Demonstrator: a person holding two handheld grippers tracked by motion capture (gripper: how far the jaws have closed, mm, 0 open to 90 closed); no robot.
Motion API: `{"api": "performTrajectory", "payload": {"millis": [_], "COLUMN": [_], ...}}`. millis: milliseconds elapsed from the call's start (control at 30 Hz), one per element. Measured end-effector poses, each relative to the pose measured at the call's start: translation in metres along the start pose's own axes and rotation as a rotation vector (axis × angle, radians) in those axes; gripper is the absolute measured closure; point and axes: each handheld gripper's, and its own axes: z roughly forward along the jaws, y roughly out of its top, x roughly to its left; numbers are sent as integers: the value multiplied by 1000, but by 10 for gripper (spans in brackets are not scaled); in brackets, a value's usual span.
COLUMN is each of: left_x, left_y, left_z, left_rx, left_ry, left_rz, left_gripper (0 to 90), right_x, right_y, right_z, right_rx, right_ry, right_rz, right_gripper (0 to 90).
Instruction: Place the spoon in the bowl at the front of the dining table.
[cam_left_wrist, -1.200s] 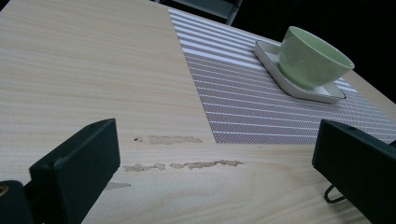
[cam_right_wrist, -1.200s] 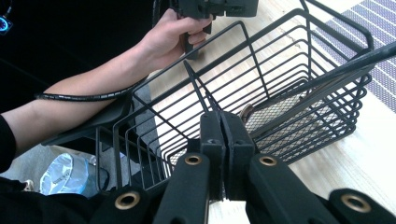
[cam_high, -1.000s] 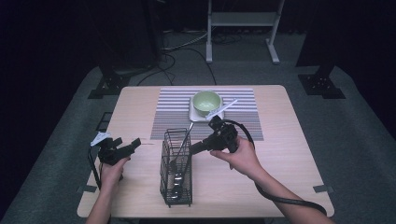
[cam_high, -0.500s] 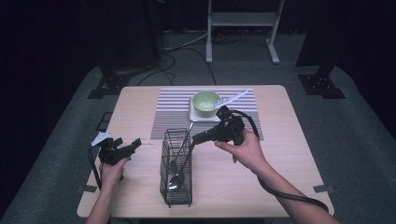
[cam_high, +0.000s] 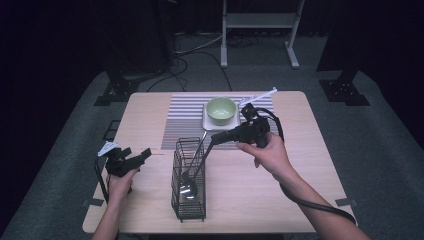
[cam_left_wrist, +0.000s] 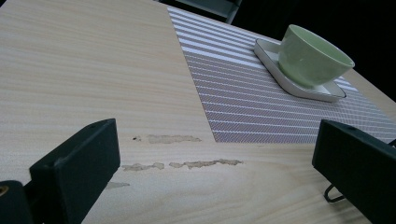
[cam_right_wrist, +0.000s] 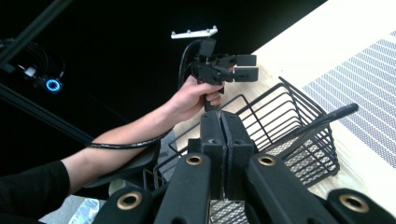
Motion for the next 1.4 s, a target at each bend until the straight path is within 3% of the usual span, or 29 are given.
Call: {"api": "performTrajectory", "payload": {"millis": [600,1400], "left_x": [0,-1], "left_y": [0,-1], "left_z": [0,1], "left_rx": [0,7], "left_ry": [2,1], "left_rz": [1,7], "left_gripper": [0,0], "right_x": [0,-5], "right_y": [4,-2], "right_z": [-25,-56], "right_rx": [-69,-103], "right_ry": [30,9], "right_rz": [38,70], "right_gripper": [889,889]}}
